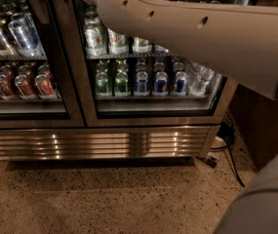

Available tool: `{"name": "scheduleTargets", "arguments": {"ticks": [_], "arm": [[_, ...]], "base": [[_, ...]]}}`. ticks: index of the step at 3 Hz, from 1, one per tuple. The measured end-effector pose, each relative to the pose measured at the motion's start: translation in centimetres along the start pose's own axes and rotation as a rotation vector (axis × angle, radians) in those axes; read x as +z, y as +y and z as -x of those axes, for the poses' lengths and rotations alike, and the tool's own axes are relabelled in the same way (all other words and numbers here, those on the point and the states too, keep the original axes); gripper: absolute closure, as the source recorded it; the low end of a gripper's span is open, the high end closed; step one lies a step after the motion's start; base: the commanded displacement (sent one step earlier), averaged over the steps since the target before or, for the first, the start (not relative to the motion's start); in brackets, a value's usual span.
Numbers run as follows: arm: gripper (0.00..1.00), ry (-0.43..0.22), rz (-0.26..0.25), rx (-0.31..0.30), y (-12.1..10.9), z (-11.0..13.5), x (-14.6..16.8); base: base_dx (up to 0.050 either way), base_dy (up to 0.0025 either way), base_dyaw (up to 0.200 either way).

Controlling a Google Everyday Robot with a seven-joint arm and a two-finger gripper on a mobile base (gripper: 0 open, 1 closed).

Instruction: Open right fridge door

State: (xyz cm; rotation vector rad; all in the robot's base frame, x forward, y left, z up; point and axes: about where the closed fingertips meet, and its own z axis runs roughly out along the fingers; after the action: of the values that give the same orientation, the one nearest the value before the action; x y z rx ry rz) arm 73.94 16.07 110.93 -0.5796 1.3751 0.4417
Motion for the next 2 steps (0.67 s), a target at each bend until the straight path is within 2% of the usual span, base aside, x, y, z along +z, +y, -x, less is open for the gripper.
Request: {"name": "scheduleTargets", "arguments": {"ticks": [1, 2], "arm": [[0.00, -0.010, 0.026, 0.067, 1.5, 0.0, -0.6], [0.00, -0.019, 0.094, 0.113, 5.2, 0.5, -0.5]], "base": [[0.000, 0.00000, 0.000], [0.000, 0.00000, 0.000]]}}
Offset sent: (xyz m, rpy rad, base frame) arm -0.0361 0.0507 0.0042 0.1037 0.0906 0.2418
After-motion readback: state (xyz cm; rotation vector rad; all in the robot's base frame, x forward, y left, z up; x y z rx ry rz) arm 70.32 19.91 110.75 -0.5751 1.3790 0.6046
